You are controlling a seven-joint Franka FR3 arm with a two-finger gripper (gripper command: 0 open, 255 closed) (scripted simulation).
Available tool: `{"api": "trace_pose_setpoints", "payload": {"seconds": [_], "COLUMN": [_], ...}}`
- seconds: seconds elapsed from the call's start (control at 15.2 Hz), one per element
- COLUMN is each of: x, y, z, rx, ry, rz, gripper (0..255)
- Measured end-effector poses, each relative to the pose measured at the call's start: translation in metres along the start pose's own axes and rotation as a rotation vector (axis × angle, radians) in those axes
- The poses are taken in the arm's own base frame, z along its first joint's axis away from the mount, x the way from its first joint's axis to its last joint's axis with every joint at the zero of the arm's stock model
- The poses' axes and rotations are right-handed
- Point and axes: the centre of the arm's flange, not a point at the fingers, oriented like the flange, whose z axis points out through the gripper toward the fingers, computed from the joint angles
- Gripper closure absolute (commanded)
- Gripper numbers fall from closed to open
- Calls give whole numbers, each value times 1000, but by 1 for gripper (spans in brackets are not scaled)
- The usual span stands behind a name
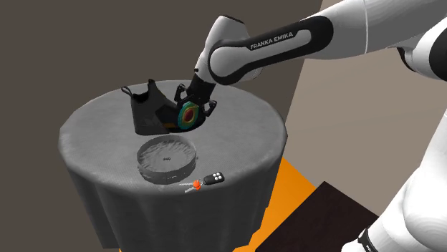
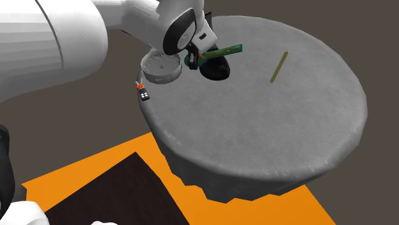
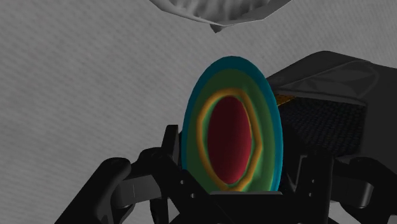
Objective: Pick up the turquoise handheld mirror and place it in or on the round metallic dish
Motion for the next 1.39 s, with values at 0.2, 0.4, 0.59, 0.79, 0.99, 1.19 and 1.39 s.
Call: {"api": "trace_pose_setpoints", "payload": {"seconds": [0.2, 0.4, 0.59, 0.79, 0.99, 1.19, 1.39], "x": [0, 1, 2, -4, -37, -77, -113], "y": [-6, -10, -19, -24, -29, -35, -40], "z": [-14, -29, -44, -55, -48, -45, -34], "rx": [0, 0, 0, 0, -1, -1, -1], "ry": [0, 0, 0, 0, 0, -1, -1], "rz": [0, 0, 0, 0, -1, -2, -2], "gripper": [255, 255, 255, 255, 255, 255, 255]}}
